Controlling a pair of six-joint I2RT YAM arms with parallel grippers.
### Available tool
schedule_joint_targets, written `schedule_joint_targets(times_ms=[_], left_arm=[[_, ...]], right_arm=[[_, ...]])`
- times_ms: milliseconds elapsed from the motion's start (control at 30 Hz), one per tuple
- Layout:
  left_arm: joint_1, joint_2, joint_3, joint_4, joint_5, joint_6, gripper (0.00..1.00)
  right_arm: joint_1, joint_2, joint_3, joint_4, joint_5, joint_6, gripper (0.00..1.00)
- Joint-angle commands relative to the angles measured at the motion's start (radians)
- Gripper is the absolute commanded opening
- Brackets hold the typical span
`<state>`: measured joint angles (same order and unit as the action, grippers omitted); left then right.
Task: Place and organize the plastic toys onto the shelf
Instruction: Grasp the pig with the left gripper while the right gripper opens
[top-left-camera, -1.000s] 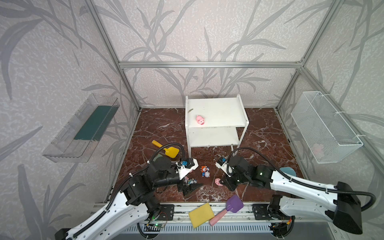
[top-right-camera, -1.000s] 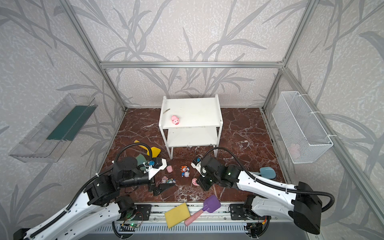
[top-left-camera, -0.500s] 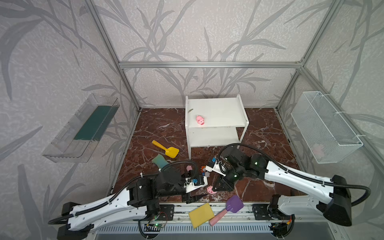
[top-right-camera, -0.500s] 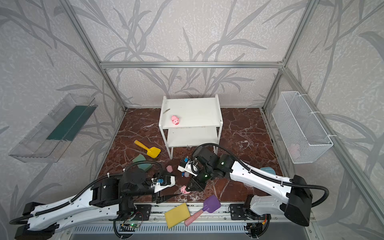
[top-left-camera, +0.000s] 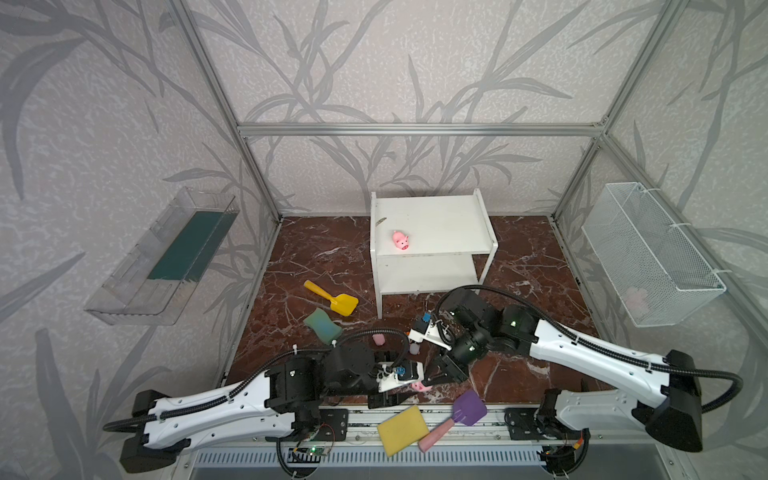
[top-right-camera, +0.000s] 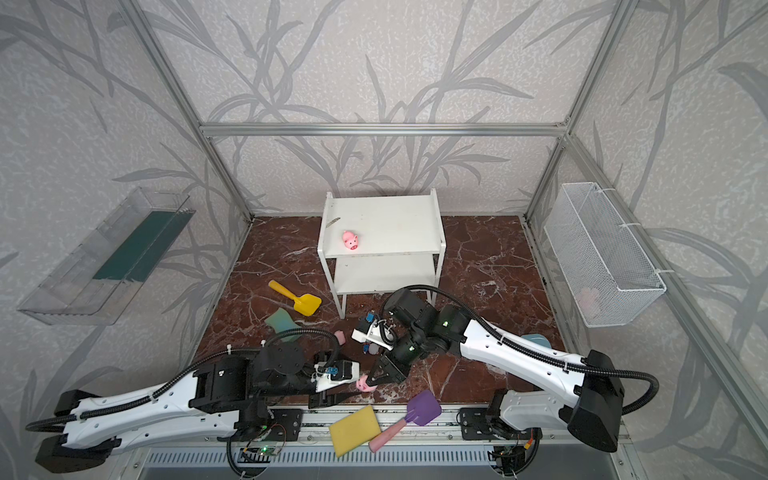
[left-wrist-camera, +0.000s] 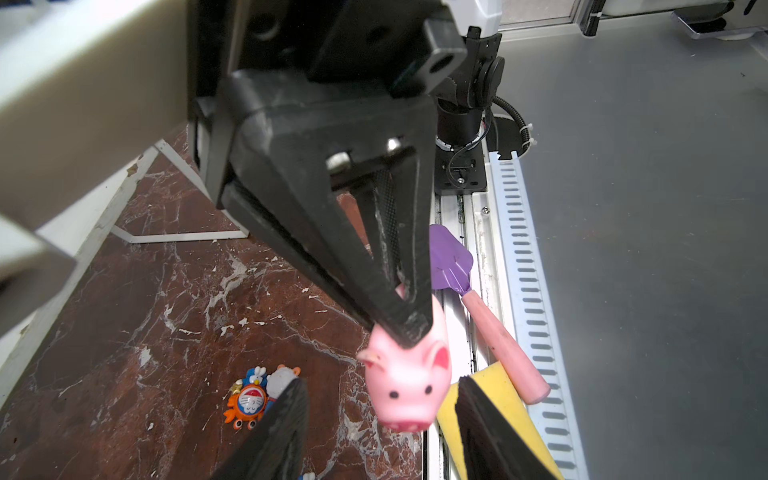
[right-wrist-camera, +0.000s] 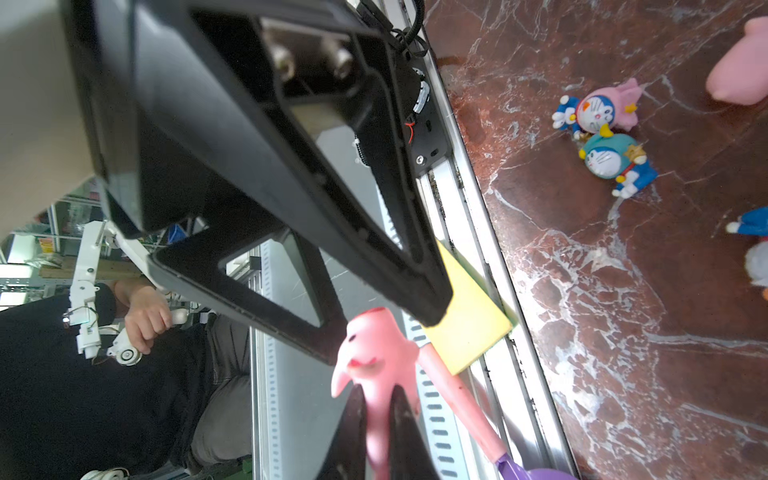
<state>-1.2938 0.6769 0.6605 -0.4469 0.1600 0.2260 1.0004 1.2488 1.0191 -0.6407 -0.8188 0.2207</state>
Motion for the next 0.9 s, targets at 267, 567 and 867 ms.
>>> schedule_joint_targets(times_ms=[267,567,867], left_arm=[[-0.022,0.022,0.014,0.010,-0.014,0.015,0.30],[-0.023,-0.005,0.030,-0.020,-0.035,0.012,0.12],[-0.022,0.079,0.254,-0.181,-0.215,-0.075,0.03]], right_arm=[[-0.014,-0.008,0.034,0.035,-0.052,0.039,0.12],[-0.043,-0.026,0.020,0.021,-0.003,0.046,0.27],[-0.079,-0.292,0.013,-0.115,0.326,-0.026,0.72]])
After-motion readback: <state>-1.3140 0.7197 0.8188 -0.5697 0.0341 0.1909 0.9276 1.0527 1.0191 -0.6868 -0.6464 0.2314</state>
